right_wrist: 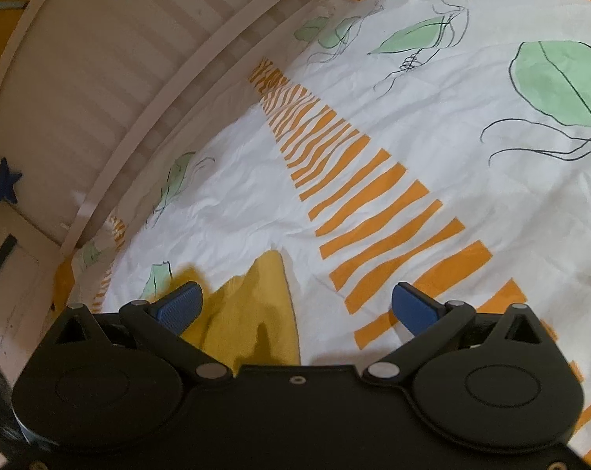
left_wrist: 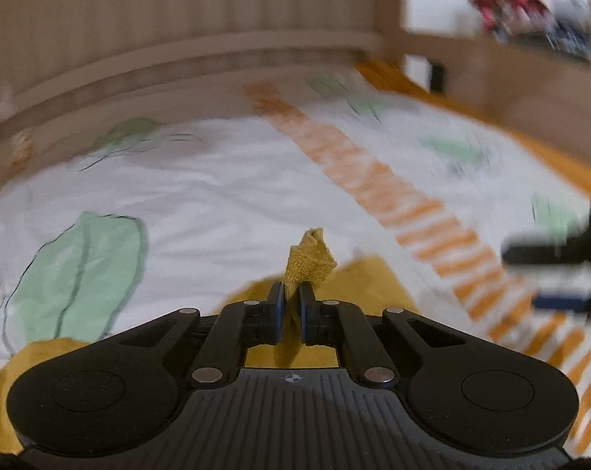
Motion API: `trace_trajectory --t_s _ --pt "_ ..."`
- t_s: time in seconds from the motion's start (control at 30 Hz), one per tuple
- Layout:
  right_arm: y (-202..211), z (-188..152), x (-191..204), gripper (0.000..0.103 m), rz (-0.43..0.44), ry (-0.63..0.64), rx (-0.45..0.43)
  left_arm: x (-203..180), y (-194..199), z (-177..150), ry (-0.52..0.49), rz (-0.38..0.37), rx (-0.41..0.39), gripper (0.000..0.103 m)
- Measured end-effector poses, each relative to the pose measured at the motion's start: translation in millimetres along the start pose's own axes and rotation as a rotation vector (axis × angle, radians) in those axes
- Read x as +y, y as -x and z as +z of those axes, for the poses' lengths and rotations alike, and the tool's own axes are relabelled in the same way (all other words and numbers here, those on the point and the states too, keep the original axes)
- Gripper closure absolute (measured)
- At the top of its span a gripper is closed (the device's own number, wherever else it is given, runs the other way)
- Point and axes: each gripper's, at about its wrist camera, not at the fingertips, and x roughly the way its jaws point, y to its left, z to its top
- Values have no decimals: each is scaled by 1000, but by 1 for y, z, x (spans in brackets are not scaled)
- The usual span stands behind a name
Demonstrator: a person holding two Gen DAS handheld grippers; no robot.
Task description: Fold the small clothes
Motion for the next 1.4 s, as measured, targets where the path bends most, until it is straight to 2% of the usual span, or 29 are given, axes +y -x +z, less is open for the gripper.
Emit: trace_trajectory --t_s 0.17,0.3,0.4,0.63,0.73,0.83,0.97,1.07,1.1,1.27,1.4 --pt "-7 -6 11 0 -6 67 36 71 42 9 238 30 -47 95" --pt "-14 -13 21 0 -6 119 70 116 67 0 323 103 -67 95" --pt "-19 -18 27 0 -7 148 91 146 77 -21 371 161 -37 95" --pt "-25 -24 33 0 -11 178 116 195 75 -87 512 284 66 96" --pt "-27 -27 35 0 -15 188 125 214 74 -103 546 312 97 95" --pt "-30 -30 37 0 -16 199 138 229 71 -115 589 315 121 95" --pt "-32 -31 39 0 -20 210 145 238 78 -119 637 242 97 90" --pt "-34 -33 39 0 -25 212 150 239 78 -113 616 191 77 60" --pt "-34 -34 39 0 -26 213 152 240 76 -110 613 163 79 57" --pt "-35 -36 42 0 -29 228 157 240 44 -97 556 100 218 54" --pt "-35 -36 42 0 -30 228 157 242 35 -95 558 109 242 54"
